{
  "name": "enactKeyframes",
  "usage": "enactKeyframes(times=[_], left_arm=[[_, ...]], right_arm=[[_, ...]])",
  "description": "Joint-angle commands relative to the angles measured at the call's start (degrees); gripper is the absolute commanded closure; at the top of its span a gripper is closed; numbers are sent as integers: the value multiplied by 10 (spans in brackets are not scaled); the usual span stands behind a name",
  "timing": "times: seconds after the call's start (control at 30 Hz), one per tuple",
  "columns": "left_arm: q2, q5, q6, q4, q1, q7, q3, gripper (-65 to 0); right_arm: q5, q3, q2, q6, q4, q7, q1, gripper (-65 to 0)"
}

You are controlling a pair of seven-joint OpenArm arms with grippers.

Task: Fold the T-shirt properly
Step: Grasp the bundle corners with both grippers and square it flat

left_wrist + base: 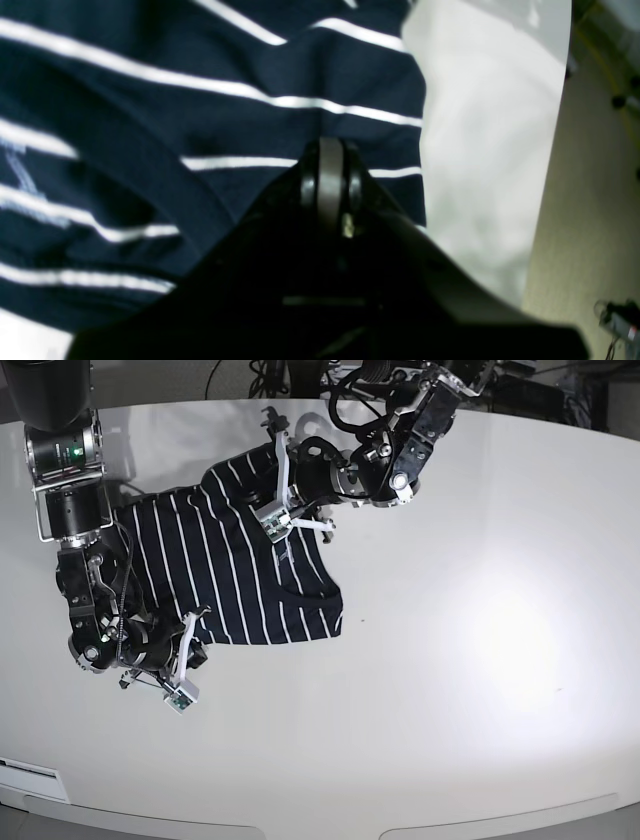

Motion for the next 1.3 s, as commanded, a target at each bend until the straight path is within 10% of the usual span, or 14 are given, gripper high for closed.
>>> enactKeyframes(times=[0.0,0.53,0.87,1.27], left_arm=[[-9,37,14,-10,-2,26,2,0],[-173,49,16,-24,-49,-57,2,0],[-177,63,31,-80,-125,-139,1,0],[-177,78,30,-129,-199,-212,1,0]], right_arm=[[7,3,14,1,7,7,13,0],[153,40,130,-58,13,-66,-81,0],[256,167,89,-10,164,-97,-238,0],[205,170,13,-36,335,-95,-354,0]])
